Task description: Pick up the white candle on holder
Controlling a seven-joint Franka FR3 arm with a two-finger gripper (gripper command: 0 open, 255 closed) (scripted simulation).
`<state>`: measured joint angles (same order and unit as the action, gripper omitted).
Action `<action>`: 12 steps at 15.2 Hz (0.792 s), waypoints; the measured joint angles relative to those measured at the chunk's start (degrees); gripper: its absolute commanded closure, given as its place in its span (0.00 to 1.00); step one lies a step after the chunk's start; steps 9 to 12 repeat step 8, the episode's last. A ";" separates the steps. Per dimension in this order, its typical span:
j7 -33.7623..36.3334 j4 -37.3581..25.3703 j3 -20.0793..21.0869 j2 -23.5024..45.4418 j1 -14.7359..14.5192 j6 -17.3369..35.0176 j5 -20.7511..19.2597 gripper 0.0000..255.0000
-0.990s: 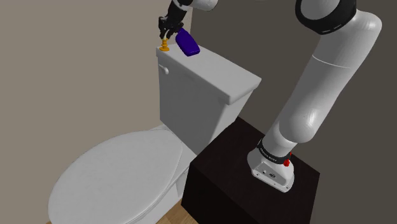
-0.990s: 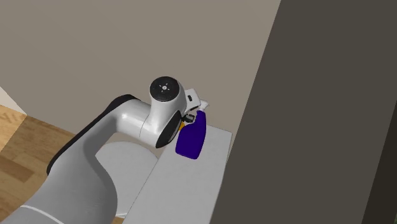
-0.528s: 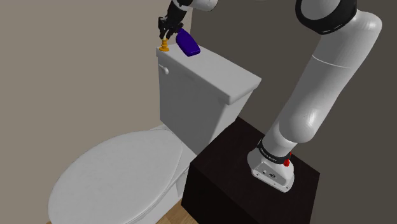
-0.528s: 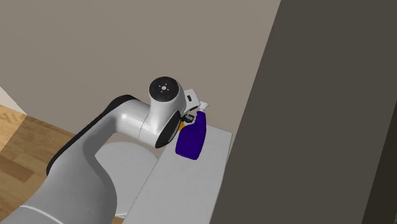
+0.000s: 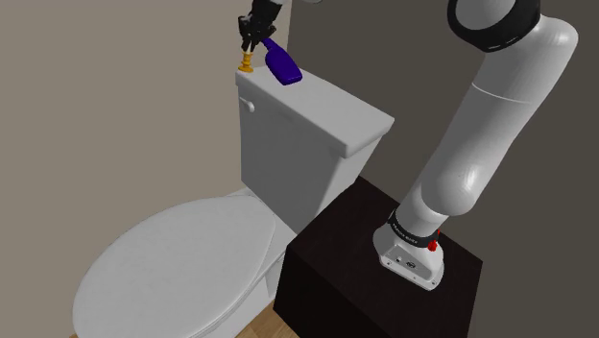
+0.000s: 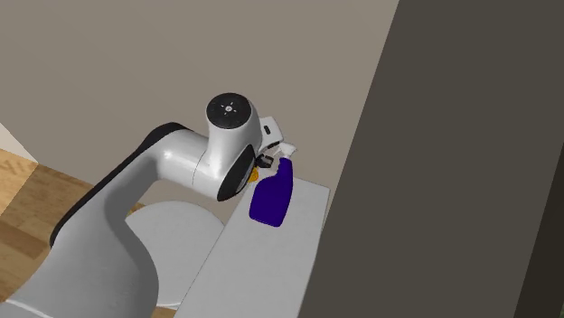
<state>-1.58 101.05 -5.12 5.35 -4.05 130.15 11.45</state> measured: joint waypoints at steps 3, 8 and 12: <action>0.47 -2.20 -0.05 -0.07 0.02 -2.25 -0.32 1.00; 1.22 -5.64 -0.10 -0.05 0.02 -5.62 -0.77 1.00; 1.22 -5.64 -0.10 -0.05 0.02 -5.62 -0.77 1.00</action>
